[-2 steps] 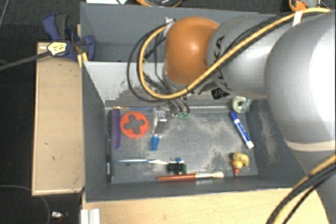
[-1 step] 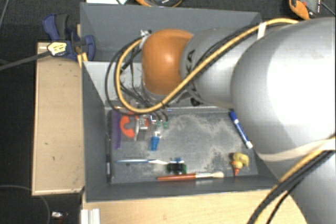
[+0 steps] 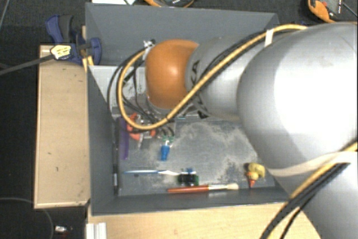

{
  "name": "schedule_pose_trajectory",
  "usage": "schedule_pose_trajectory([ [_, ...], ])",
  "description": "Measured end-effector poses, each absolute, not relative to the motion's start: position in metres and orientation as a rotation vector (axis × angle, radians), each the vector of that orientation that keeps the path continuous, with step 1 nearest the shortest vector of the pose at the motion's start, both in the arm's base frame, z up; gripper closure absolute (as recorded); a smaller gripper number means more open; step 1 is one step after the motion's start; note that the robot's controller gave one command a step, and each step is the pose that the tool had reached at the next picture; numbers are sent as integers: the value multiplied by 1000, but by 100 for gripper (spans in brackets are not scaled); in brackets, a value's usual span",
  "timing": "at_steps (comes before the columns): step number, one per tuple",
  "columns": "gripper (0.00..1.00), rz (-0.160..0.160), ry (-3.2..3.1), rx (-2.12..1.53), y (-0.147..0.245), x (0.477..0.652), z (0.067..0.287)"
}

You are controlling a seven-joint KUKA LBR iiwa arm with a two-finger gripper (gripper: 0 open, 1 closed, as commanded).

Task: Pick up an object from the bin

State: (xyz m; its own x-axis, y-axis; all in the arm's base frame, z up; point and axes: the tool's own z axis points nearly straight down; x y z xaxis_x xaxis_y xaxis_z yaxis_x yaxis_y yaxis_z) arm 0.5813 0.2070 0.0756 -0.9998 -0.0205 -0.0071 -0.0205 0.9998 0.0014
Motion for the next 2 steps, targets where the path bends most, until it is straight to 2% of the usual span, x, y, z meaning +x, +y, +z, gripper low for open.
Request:
schedule_pose_trajectory([
  [1, 100, 2, 3134, -31, 207, 581, 76],
  [2, 100, 4, 3132, -27, 202, 572, 163],
])
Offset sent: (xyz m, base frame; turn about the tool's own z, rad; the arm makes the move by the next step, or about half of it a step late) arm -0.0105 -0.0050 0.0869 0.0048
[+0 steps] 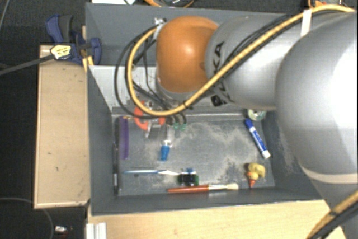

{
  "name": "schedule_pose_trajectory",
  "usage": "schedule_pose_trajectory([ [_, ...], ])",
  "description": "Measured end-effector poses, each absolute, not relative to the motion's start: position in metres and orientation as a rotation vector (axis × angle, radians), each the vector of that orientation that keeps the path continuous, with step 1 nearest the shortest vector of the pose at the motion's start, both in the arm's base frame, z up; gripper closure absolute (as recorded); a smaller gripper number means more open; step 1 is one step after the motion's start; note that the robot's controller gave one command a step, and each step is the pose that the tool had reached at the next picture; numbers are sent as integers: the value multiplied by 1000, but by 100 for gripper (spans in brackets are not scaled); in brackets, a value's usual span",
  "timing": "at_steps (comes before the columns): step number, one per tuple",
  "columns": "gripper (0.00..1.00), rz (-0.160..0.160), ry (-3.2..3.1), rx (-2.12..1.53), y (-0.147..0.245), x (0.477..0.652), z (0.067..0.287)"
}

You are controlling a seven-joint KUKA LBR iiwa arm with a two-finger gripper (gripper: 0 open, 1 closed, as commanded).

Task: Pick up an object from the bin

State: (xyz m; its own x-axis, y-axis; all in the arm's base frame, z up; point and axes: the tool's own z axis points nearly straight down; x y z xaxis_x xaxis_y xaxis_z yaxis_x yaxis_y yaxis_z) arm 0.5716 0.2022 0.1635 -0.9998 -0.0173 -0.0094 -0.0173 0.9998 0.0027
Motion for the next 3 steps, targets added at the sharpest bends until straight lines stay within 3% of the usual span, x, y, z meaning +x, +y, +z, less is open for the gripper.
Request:
schedule_pose_trajectory([
  [1, 100, 4, 3132, -27, 202, 572, 163],
  [2, 100, 2, 3133, -69, 189, 576, 119],
  [3, 100, 7, 3126, -63, 173, 539, 111],
])
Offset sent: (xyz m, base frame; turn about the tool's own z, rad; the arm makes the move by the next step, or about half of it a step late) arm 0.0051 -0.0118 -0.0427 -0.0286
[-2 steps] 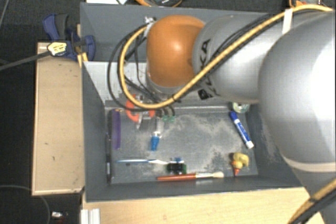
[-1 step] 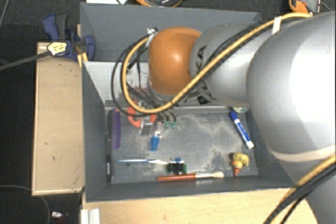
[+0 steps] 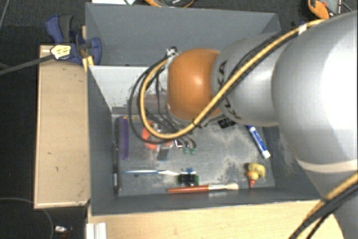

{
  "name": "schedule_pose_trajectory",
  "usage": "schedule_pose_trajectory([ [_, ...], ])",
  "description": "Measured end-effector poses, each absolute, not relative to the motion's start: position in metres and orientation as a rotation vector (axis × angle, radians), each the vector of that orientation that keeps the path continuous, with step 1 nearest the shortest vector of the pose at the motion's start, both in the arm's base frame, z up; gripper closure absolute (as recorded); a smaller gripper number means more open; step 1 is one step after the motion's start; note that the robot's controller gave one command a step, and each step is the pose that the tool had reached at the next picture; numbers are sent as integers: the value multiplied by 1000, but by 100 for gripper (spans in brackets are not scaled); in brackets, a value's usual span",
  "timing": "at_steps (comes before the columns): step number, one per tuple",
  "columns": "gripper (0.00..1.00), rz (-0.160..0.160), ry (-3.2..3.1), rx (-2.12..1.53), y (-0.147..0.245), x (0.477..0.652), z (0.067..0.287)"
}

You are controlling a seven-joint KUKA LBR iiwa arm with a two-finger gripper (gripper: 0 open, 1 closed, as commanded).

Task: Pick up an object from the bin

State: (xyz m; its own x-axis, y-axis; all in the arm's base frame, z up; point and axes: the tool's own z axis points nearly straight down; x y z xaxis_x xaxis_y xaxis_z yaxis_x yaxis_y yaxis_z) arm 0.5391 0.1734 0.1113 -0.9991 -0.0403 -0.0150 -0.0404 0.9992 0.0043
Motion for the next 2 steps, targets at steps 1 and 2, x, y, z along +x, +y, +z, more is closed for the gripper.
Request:
schedule_pose_trajectory([
  [1, 100, 12, 3117, 154, 202, 552, 101],
  [2, 100, 7, 3125, -42, 175, 551, 196],
])
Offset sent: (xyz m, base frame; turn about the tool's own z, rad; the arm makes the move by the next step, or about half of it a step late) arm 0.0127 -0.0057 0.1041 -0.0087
